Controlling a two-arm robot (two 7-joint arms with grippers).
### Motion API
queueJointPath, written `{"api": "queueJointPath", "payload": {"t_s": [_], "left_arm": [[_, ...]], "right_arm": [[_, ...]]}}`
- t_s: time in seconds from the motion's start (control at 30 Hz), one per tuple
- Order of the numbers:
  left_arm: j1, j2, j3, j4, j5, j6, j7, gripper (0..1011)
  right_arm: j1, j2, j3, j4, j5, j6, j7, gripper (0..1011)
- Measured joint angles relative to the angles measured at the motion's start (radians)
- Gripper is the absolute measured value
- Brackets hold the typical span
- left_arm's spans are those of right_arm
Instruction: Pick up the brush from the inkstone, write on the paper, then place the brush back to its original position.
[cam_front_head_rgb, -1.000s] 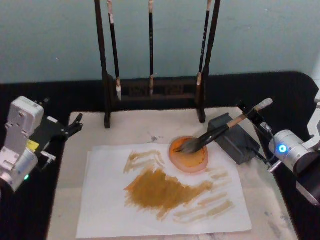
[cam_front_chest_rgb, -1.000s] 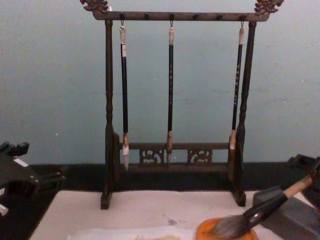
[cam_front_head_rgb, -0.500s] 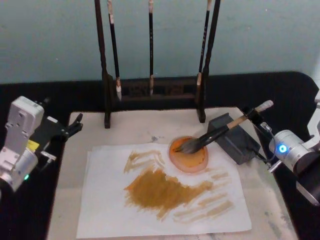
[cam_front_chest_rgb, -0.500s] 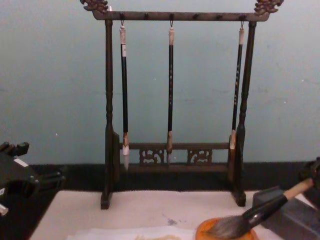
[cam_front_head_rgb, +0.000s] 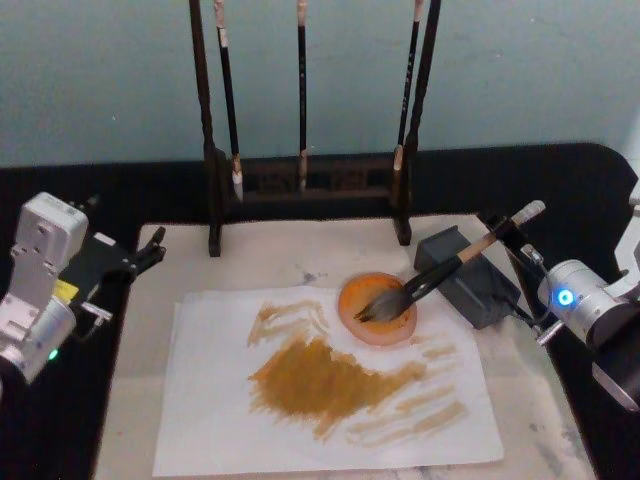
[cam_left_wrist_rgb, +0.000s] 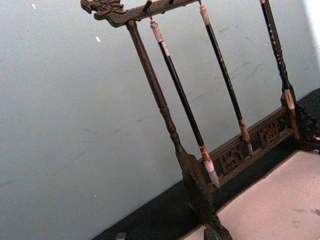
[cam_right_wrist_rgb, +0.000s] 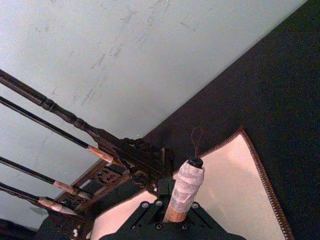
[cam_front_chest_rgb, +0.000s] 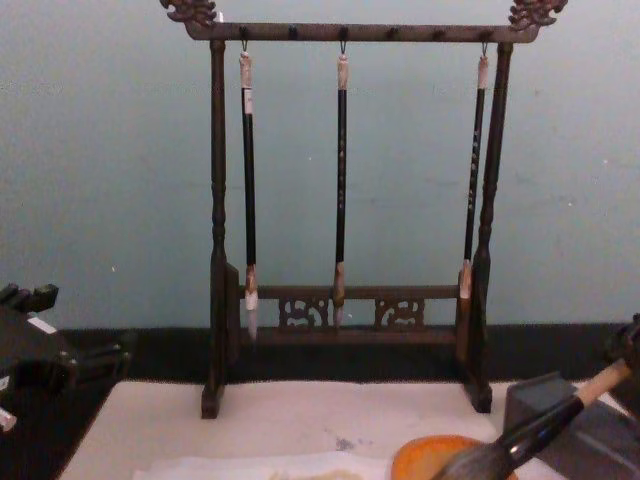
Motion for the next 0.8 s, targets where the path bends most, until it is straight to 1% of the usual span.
{"api": "queueJointPath", "payload": {"t_s": [0.33,0.5,0.8], "left_arm": [[0.0,0.0,0.0,0.0,0.0,0.0,0.0,1010],[0.0,0.0,0.0,0.0,0.0,0.0,0.0,1010],[0.0,0.0,0.0,0.0,0.0,0.0,0.0,1010]], "right_arm": [[0.0,0.0,-0.001,0.0,0.0,-0.001,0.0,2],[0.005,0.005,-0.011,-0.004,0.001,-0.023,0.002,2],[0.044,0.012,-0.029,-0.008,0.001,-0.047,0.025,2]]}}
